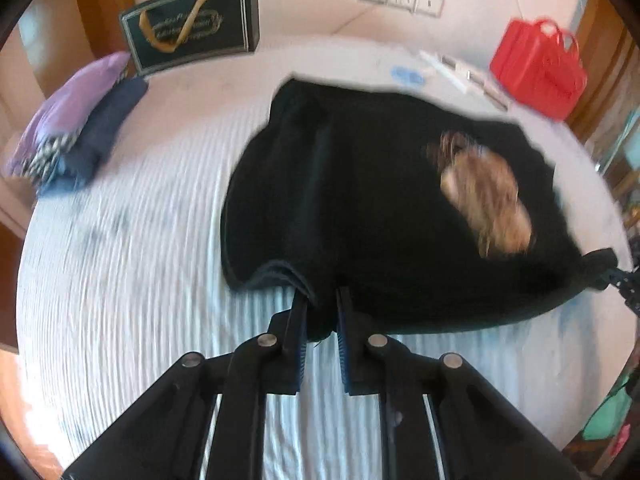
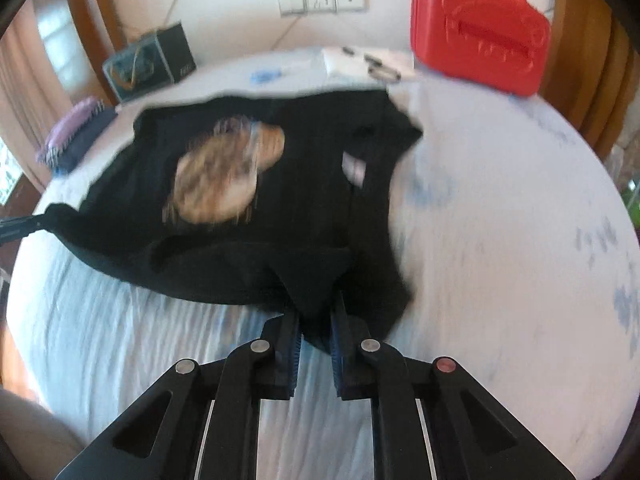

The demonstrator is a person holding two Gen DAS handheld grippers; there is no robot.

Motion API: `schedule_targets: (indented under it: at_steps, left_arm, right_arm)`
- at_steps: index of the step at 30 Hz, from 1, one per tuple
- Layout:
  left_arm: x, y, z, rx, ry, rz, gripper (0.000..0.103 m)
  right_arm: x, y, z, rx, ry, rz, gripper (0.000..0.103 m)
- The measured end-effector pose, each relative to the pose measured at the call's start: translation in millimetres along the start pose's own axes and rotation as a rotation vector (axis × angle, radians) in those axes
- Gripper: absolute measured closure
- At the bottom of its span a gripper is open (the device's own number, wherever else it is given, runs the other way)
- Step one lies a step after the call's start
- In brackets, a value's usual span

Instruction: Fold clothes

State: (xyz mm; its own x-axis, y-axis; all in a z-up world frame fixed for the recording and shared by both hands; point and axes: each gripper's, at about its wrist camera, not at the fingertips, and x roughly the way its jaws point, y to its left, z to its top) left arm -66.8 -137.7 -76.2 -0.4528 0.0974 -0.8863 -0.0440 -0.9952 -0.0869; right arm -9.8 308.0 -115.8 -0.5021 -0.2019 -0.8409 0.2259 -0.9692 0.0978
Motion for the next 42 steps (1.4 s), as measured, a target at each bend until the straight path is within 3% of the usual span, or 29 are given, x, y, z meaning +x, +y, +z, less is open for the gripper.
schedule_targets:
  at_steps: [5,12,15,19,21,23,25,29,30,32,34,39,41,42]
  left_arm:
    - [29,-1,76,-0.017,0.017,-0.013,0.09]
    - [116,-10,183,-0.013,0.116,-0.001,0.09]
    - [146,-11,210,-0.005,0.147,0.009,0.09]
    - [174,-8,233,-0.026,0.19,-0.017,0.089]
    - [178,1,243,-0.055,0.208,-0.045,0.073]
    - [167,11,248,-0.069,0.172,-0.027,0.032]
    - [156,22,252,-0.085,0.139,-0.012,0.019]
    - [129,40,238,-0.114,0.129,-0.003,0.019]
    - [122,41,226,-0.106,0.133,0.012,0.019]
    - [113,43,197,-0.096,0.138,0.041,0.019]
    - [104,47,166,-0.088,0.136,0.069,0.019]
    - [104,57,96,-0.12,0.137,0.117,0.019]
    - [107,59,85,-0.129,0.133,0.119,0.019]
    - [109,59,81,-0.132,0.128,0.119,0.019]
  right_arm:
    - [21,-12,82,-0.026,-0.028,-0.002,0.09]
    - [96,-32,199,-0.044,0.098,-0.019,0.09]
    - [134,-43,233,-0.053,0.17,-0.025,0.09]
    - [172,-53,252,-0.036,0.232,-0.041,0.09]
    - [189,-63,257,0.006,0.254,-0.041,0.081]
    - [195,-71,257,0.044,0.259,-0.046,0.062]
    - [193,-79,256,0.076,0.25,-0.045,0.054]
    - [153,-91,241,0.155,0.175,-0.056,0.039]
    - [140,-93,234,0.174,0.151,-0.057,0.036]
    - [115,-95,217,0.217,0.118,-0.022,0.02]
    - [89,-98,187,0.276,0.092,0.011,0.015]
    - [57,-97,127,0.352,0.074,0.045,0.016]
    - [56,-91,113,0.344,0.086,0.038,0.034]
    - [58,-88,107,0.344,0.093,0.054,0.034]
